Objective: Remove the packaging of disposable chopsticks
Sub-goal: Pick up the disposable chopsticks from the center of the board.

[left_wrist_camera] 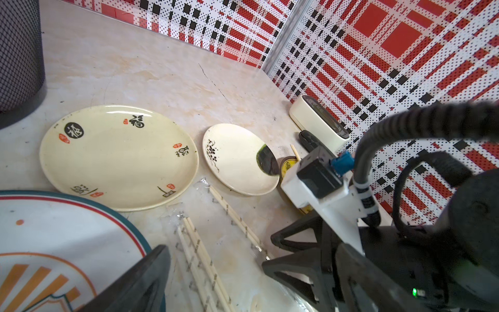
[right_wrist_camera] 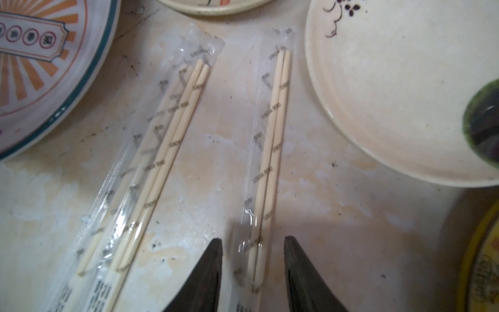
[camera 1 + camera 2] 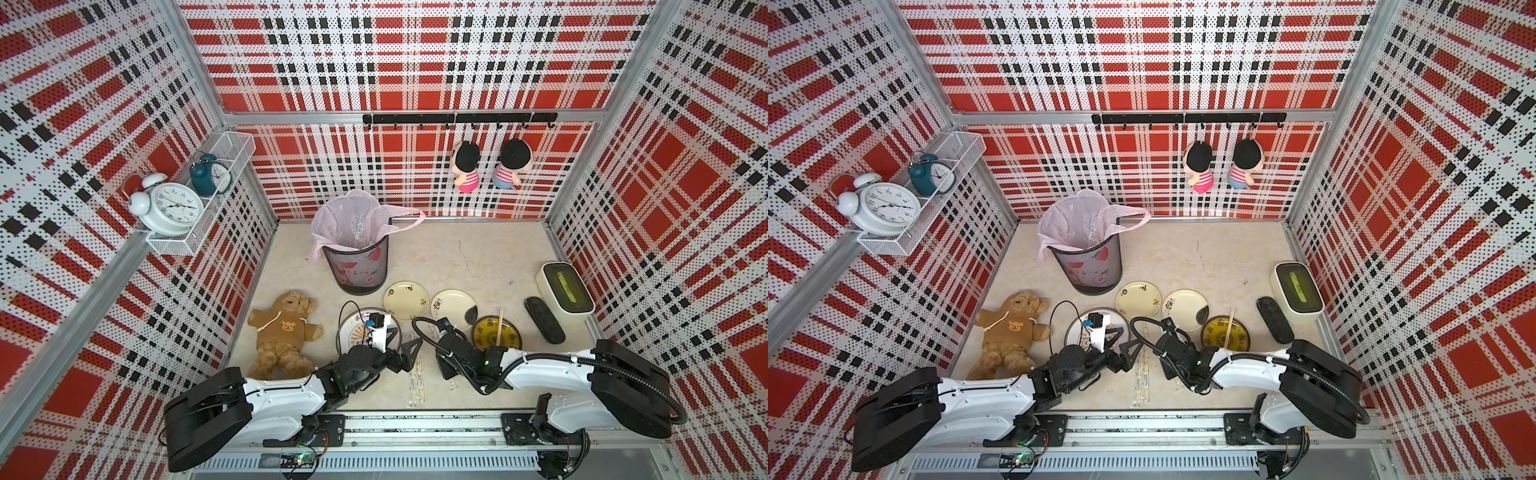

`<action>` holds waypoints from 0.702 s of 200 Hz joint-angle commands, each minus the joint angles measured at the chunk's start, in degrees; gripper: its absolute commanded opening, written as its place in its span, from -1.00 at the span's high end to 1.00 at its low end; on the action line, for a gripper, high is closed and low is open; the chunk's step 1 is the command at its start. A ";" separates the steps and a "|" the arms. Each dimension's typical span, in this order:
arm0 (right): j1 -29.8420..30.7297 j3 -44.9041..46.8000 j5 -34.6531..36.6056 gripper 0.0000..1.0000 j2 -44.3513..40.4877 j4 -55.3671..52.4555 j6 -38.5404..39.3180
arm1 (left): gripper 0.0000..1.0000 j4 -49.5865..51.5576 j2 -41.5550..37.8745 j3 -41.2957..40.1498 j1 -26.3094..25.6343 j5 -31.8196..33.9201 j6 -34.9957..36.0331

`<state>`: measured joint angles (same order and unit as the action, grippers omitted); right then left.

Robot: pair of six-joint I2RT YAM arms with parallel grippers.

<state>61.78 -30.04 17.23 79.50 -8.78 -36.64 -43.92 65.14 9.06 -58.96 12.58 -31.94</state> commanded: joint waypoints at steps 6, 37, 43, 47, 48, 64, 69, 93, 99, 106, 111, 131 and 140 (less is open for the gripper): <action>0.71 0.26 -0.66 0.22 1.32 -1.42 -1.81 | -0.97 -2.22 0.21 0.43 -0.19 0.07 0.30; 1.54 -0.88 4.99 0.28 4.65 -5.93 -4.06 | -0.96 -2.28 -0.26 0.00 -0.19 0.11 0.30; 1.63 -0.73 5.67 0.30 5.38 -6.65 -4.68 | -0.96 -2.31 -0.46 -0.14 -0.10 0.31 0.24; 1.59 -0.46 5.60 0.32 5.67 -6.62 -4.88 | -0.96 -2.30 -0.52 -0.22 -0.05 0.41 0.22; 1.59 -0.41 5.56 0.33 5.71 -6.57 -4.95 | -0.96 -2.31 -0.53 -0.25 -0.08 0.42 0.22; 1.59 1.04 3.80 0.45 5.11 -4.84 -5.45 | -0.96 -2.31 -0.72 -0.31 0.24 0.43 0.23; 1.66 1.27 3.52 0.48 4.70 -4.68 -5.58 | -0.97 -2.29 -0.64 -0.36 0.25 0.28 0.22; 1.61 1.88 3.99 0.64 1.70 -5.13 -6.21 | -0.97 -3.00 -0.40 -0.77 0.27 -0.27 -0.09; 1.60 1.96 3.76 0.70 0.92 -4.84 -6.04 | -0.96 -3.26 -0.42 -0.95 0.26 -0.31 -0.14; 1.59 2.14 3.36 0.71 0.02 -4.37 -5.88 | -0.96 -3.46 -0.41 -1.12 0.28 -0.29 -0.14; 1.59 2.29 3.05 0.72 -0.63 -3.92 -5.81 | -0.96 -3.49 -0.46 -1.19 0.29 -0.20 -0.14; 1.59 3.28 1.07 0.81 -2.71 -1.05 -4.28 | -0.96 -3.47 -0.64 -1.29 0.35 -0.19 -0.14; 1.55 3.50 0.49 0.82 -3.33 -0.14 -3.80 | -0.96 -3.60 -0.59 -1.23 0.34 -0.40 -0.14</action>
<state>63.00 -28.05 20.16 78.28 -9.28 -41.25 -45.78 65.08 8.38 -58.89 12.47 -31.97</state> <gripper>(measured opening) 0.100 0.983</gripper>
